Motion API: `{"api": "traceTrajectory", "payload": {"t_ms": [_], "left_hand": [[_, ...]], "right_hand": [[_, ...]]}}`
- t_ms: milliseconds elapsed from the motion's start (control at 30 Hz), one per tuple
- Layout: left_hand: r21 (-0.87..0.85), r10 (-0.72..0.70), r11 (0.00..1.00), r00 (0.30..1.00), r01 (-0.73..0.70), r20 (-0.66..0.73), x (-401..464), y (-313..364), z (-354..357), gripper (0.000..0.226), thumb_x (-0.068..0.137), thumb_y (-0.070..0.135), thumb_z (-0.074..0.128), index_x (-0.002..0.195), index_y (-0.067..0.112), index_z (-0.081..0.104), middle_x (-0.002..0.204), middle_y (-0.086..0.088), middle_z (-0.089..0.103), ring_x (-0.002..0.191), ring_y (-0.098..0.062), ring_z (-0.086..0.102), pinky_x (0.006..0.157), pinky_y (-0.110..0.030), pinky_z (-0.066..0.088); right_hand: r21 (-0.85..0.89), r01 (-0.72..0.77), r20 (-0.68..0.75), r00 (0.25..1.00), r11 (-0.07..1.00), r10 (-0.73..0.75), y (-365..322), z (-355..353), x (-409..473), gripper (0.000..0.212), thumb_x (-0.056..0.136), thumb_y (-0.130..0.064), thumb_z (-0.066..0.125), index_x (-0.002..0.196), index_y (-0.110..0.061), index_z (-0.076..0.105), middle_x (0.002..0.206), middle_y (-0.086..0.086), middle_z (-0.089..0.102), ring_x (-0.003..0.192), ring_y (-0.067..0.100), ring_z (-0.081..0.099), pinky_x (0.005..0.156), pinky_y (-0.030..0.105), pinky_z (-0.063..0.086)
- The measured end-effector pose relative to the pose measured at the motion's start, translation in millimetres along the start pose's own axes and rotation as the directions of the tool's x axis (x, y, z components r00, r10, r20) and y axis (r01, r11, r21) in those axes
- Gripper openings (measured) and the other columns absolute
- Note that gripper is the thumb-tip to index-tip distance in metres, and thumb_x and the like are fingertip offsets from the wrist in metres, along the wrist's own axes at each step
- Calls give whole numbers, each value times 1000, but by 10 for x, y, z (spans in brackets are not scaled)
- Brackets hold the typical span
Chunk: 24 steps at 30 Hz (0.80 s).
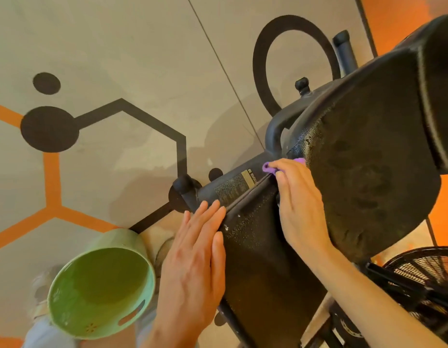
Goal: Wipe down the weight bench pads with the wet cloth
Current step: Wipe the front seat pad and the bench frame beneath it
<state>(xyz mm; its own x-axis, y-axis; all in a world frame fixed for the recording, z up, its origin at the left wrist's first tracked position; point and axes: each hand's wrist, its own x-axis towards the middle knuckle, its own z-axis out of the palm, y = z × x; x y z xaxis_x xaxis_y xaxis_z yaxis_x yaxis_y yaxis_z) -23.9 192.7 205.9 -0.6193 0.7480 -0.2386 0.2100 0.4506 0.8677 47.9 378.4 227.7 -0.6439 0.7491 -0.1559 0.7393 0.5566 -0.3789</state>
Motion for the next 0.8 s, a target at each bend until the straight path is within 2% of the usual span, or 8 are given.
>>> {"api": "traceTrajectory", "payload": {"t_ms": [67, 167, 233, 300, 400, 533, 700, 800], "left_hand": [[10, 2, 1000, 1000, -2, 20, 10, -1, -8, 51, 107, 38, 20, 139, 18, 54, 144, 3, 54, 141, -3, 36, 122, -21, 15], [27, 12, 1000, 999, -13, 44, 28, -9, -6, 53, 107, 39, 18, 139, 15, 53, 142, 0, 55, 139, -5, 37, 122, -22, 14], [28, 10, 1000, 999, -12, 47, 24, 0, -12, 55, 107, 40, 16, 140, 14, 53, 142, -1, 55, 139, -4, 34, 121, -24, 15], [20, 8, 1000, 999, -8, 36, 22, 6, -16, 55, 107, 40, 17, 140, 14, 52, 143, 1, 52, 140, -2, 28, 121, -22, 12], [5, -5, 1000, 999, 5, 38, 9, -17, 3, 56, 107, 42, 16, 143, 16, 50, 145, 1, 51, 142, -2, 27, 121, -23, 13], [2, -2, 1000, 999, 2, 44, 19, -21, 0, 56, 107, 42, 16, 143, 16, 50, 145, 0, 52, 141, 0, 26, 121, -20, 10], [-40, -7, 999, 999, 9, 40, 13, 3, -27, 56, 106, 45, 12, 143, 22, 47, 145, 3, 52, 142, -1, 30, 121, -23, 12], [-143, -56, 988, 997, 62, 50, -45, -30, -63, 57, 105, 50, 11, 147, 26, 42, 153, 13, 41, 144, 7, 25, 121, -19, 11]], "right_hand": [[38, 36, 6, 999, 999, -36, -263, 98, -195, 27, 101, -16, 32, 111, -11, 56, 112, -6, 54, 113, 4, 49, 105, 39, 41], [185, 243, 111, 958, 952, -266, -574, 147, -579, 36, 103, -25, 24, 119, -6, 50, 119, 2, 52, 130, -8, 36, 109, 17, 34], [51, 294, 195, 934, 954, -299, -426, 42, -411, 36, 102, -23, 27, 115, -9, 56, 116, 1, 57, 122, 2, 46, 106, 36, 41], [-70, 152, 105, 984, 986, -144, -186, -29, -98, 33, 100, -20, 29, 109, -11, 59, 108, -5, 56, 106, 5, 50, 99, 44, 44], [-22, -26, 22, 999, 999, 27, -326, 30, -124, 29, 99, -22, 32, 110, -13, 58, 109, -8, 55, 105, 4, 50, 98, 44, 45], [26, 219, 253, 943, 975, -218, -421, 1, -384, 31, 98, -24, 31, 117, -16, 55, 117, -3, 57, 119, 8, 49, 111, 38, 35], [-2, -98, -3, 995, 995, 98, -296, 25, -96, 30, 101, -24, 32, 113, -18, 59, 110, -12, 54, 110, 1, 49, 103, 39, 43], [72, 92, 153, 983, 993, -102, -603, 93, -545, 34, 99, -25, 32, 119, -15, 58, 125, -5, 56, 126, 6, 44, 112, 35, 33]]}}
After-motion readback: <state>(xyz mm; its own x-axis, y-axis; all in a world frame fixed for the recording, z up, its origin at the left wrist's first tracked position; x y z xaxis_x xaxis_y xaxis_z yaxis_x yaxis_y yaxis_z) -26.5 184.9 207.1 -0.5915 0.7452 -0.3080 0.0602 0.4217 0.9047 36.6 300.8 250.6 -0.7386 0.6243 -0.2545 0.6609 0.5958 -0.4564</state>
